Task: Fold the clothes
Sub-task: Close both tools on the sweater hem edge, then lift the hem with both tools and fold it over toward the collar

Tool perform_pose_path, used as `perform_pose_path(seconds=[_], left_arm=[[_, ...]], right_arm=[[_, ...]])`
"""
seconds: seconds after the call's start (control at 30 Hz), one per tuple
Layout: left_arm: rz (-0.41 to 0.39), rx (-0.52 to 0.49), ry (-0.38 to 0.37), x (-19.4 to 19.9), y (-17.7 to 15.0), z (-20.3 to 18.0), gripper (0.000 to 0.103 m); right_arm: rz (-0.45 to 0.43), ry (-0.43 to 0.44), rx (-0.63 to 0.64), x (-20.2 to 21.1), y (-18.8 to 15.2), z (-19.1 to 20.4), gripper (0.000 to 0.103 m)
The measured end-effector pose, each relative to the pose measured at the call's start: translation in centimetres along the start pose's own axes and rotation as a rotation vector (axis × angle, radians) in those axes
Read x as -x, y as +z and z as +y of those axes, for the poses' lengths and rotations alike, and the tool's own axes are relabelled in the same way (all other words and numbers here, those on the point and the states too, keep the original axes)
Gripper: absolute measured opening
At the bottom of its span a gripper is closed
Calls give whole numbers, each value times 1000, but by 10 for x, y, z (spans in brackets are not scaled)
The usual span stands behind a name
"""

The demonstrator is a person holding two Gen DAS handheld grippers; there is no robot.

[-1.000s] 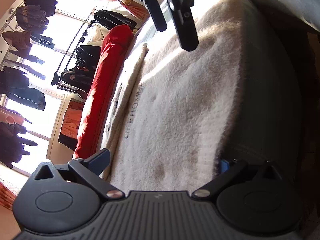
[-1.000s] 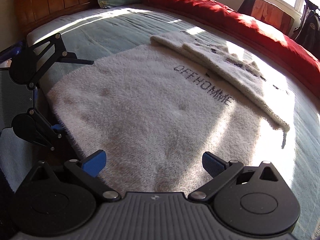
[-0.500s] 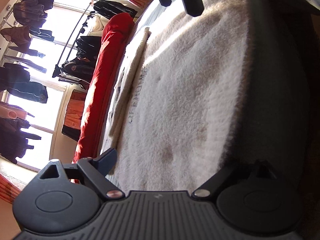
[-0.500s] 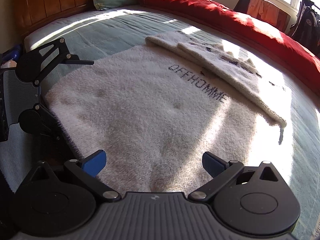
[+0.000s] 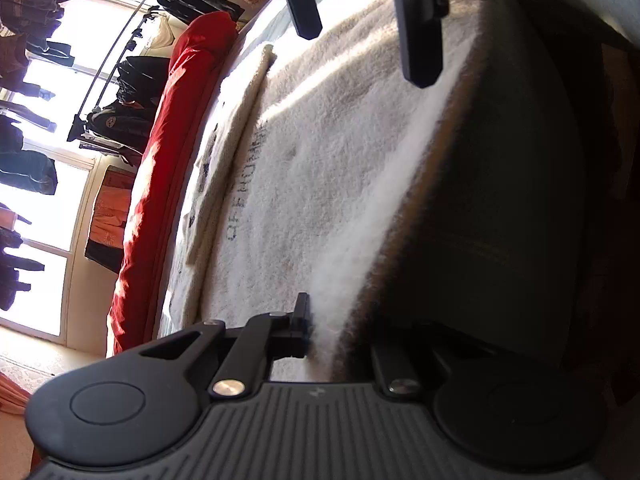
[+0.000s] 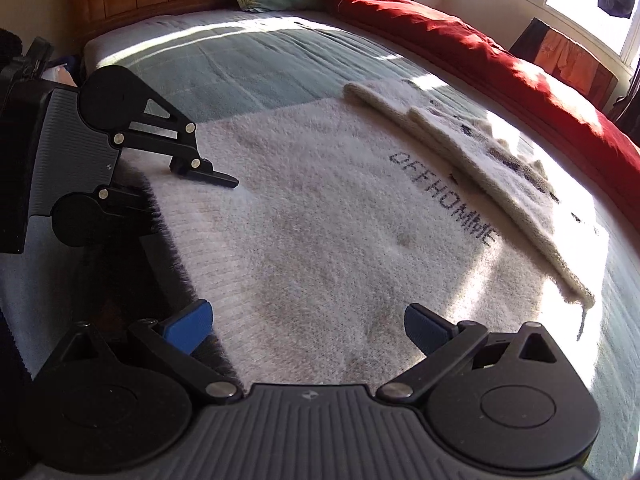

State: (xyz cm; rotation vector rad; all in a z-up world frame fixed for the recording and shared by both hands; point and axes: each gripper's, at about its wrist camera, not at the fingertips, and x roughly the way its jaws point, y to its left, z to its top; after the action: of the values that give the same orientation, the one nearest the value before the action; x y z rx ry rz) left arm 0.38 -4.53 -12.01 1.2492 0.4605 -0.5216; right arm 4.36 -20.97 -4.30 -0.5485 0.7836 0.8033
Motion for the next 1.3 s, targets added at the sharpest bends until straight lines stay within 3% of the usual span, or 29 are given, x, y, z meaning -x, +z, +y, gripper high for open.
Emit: perform_pose_path(seconds=[0.2, 0.33, 0.5, 0.67, 0.87, 0.93, 1.03, 1.3], left_arm=[[-2, 100, -18, 4, 7, 30, 8], [-7, 109, -23, 5, 9, 40, 8], [-7, 126, -38, 5, 4, 44, 10], [-7, 143, -51, 4, -1, 47, 10], [17, 176, -69, 0, -8, 48, 14], [32, 181, -73, -2, -10, 48, 15], [68, 166, -75, -6, -16, 45, 15], [82, 89, -37, -5, -17, 42, 8]], right_arm=[[10, -22, 187, -16, 16, 35, 103], [119, -173, 302, -46, 21, 51, 103], [236, -324, 358, -55, -9, 24, 103], [243, -375, 303, -30, -44, -17, 101], [231, -280, 244, -17, -54, -19, 67], [258, -245, 241, -20, -56, -11, 41], [261, -246, 221, -17, -52, -12, 15], [184, -337, 203, 6, -31, -25, 9]])
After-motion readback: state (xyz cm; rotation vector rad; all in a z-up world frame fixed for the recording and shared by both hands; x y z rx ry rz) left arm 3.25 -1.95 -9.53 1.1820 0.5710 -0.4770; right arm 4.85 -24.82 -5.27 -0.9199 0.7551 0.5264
